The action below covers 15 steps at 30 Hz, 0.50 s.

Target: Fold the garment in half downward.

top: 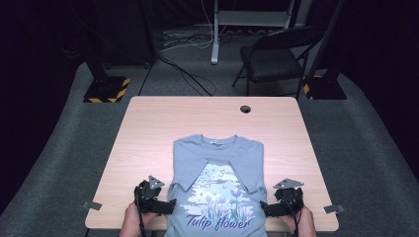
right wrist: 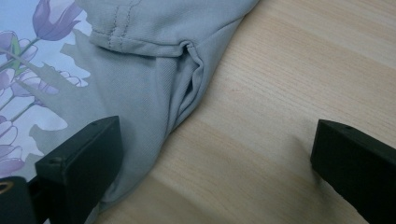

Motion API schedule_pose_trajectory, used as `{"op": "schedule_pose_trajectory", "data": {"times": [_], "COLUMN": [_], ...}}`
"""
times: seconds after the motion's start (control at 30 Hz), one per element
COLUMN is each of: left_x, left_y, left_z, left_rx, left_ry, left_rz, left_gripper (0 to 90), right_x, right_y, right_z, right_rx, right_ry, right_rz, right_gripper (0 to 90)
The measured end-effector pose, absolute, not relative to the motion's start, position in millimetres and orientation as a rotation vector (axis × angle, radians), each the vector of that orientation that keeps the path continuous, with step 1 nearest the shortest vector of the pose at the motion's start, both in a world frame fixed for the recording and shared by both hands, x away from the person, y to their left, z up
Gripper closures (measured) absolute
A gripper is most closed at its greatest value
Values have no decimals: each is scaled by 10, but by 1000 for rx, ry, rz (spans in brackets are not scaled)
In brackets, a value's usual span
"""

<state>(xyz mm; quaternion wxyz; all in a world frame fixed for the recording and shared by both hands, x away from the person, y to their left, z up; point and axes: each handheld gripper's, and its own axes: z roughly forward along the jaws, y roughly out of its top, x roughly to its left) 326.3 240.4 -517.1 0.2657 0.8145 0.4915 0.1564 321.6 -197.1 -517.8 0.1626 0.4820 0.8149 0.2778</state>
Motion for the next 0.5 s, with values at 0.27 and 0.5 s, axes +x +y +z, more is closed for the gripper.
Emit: {"op": "schedule_pose_trajectory", "data": {"times": [0.27,0.5], "left_x": [3237,3212], "left_y": [2405,2407], "left_z": [-5165,-5157], "left_rx": [2216,2233], "left_ry": [1318,1310], "left_rz": [415,403], "left_gripper": [17,17], "right_x": [3204,3197], "right_y": [-1970,-1966], "right_z": [-5169,-5161], "right_rx": [1365,1354], "right_ry": [2348,2373], "right_rz": [782,773], "right_gripper": [14,14]}}
